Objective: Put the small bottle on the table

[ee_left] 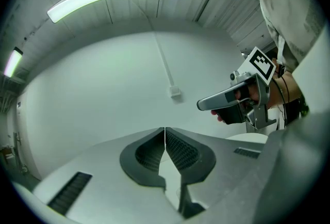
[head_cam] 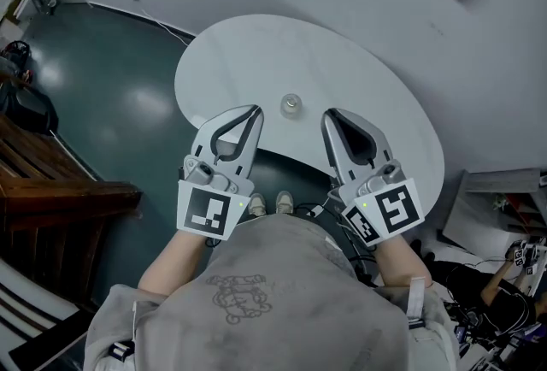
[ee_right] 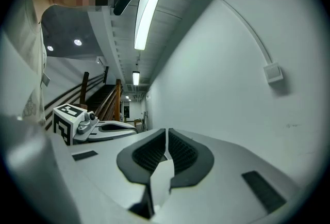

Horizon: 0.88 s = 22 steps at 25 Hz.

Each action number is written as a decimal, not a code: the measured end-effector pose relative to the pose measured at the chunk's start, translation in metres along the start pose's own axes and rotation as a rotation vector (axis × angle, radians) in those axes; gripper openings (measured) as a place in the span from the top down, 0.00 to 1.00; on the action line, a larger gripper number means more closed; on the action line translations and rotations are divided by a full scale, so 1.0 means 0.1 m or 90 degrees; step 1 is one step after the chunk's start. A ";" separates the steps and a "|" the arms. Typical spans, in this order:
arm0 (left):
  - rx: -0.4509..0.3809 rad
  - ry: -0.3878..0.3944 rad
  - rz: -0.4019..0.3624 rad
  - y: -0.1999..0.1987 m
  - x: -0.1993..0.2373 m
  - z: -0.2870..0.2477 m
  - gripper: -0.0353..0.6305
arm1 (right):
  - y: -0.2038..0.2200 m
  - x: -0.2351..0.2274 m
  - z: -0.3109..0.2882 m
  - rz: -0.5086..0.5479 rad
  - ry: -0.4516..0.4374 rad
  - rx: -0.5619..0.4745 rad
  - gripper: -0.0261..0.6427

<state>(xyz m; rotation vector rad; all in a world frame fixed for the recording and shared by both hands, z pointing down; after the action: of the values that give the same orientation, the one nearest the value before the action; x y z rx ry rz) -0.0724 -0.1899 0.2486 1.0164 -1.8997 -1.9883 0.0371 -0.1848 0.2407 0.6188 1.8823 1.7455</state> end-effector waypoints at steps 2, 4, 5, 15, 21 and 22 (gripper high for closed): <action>0.009 -0.003 -0.008 0.00 -0.02 0.06 0.92 | 0.00 0.07 0.04 -0.001 -0.006 0.005 0.91; 0.014 -0.007 -0.006 0.02 -0.05 0.10 0.92 | 0.02 0.12 0.09 -0.001 -0.012 0.012 0.91; 0.014 -0.008 0.000 0.04 -0.07 0.12 0.92 | 0.03 0.15 0.11 -0.001 -0.014 0.015 0.91; 0.026 -0.017 0.023 0.11 -0.07 0.19 0.92 | 0.13 0.23 0.12 0.004 -0.026 0.038 0.91; 0.029 -0.017 0.025 0.12 -0.08 0.20 0.92 | 0.17 0.24 0.12 0.017 -0.030 0.052 0.91; 0.030 -0.017 0.026 0.12 -0.08 0.20 0.92 | 0.17 0.24 0.12 0.019 -0.030 0.053 0.91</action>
<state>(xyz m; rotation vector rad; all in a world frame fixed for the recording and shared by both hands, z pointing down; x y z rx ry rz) -0.0820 -0.1707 0.2611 0.9598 -1.9733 -1.9529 0.0255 -0.1590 0.2558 0.7161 1.9309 1.6621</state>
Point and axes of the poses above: the fingertips, and each gripper's own axes: z backward along the fingers, x to its left, y out of its underside, the point moved 1 cm from there along z, backward along the fingers, and after that the axes turned 2 degrees about x, right-handed, at the moved point
